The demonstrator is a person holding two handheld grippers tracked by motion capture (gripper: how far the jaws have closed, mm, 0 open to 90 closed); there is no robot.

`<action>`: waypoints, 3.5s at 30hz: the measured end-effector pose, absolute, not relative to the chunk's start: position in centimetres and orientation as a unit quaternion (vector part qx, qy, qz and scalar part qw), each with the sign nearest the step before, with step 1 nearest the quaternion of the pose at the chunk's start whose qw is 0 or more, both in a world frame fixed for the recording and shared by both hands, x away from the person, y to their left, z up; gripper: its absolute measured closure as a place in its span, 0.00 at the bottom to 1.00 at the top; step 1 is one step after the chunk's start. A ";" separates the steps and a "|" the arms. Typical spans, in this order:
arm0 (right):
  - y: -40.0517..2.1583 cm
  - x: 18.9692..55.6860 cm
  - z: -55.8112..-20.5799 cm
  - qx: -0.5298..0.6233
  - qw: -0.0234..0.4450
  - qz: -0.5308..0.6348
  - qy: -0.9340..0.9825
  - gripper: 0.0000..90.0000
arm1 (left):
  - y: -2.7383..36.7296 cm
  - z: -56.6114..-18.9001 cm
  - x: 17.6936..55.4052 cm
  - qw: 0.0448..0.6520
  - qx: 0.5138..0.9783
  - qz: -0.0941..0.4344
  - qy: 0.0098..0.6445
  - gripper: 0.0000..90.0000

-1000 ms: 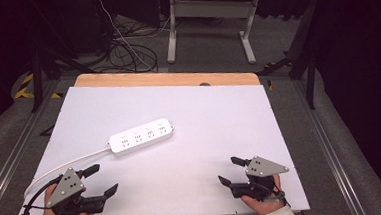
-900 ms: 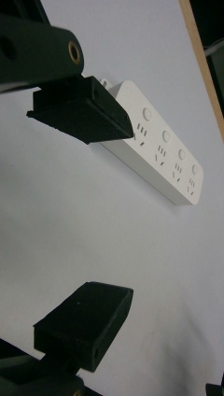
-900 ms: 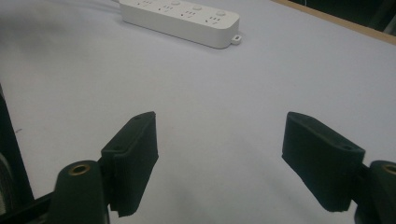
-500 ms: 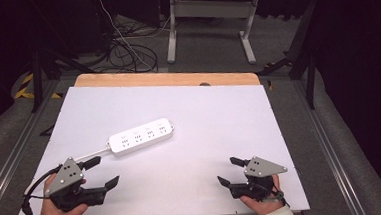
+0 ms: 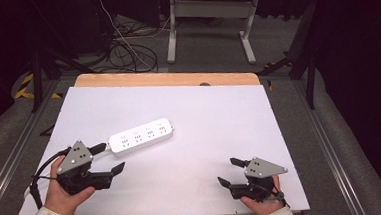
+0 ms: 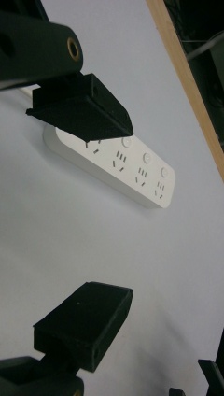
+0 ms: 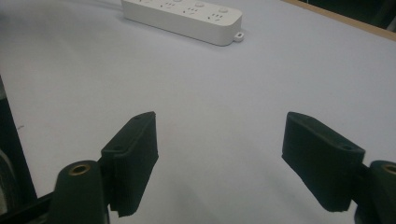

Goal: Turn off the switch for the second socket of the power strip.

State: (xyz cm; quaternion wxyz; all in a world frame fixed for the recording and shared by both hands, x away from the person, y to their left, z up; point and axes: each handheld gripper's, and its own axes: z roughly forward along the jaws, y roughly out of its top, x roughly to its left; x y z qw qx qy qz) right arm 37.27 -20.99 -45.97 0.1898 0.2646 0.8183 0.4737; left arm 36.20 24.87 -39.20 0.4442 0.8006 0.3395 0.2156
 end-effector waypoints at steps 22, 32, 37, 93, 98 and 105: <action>-21.1 37.2 -46.1 0.269 0.186 0.473 0.818 0.30 | 23.9 -37.9 39.8 0.430 0.802 0.211 0.357 0.25; -21.2 37.3 -46.2 0.270 0.185 0.474 0.817 0.30 | 22.7 -37.4 41.6 0.419 0.802 0.222 0.362 0.26; -21.2 37.3 -46.2 0.269 0.186 0.474 0.817 0.30 | 22.0 -37.5 42.5 0.409 0.806 0.221 0.367 0.27; -21.3 37.3 -46.2 0.263 0.175 0.479 0.819 0.30 | 20.6 -44.0 49.7 0.364 0.771 0.187 0.488 1.00; -21.3 37.3 -46.2 0.263 0.173 0.480 0.819 0.30 | 20.4 -44.5 50.1 0.357 0.772 0.189 0.490 1.00; -21.3 37.3 -46.3 0.263 0.172 0.480 0.819 0.30 | 20.1 -45.0 50.3 0.345 0.781 0.189 0.486 1.00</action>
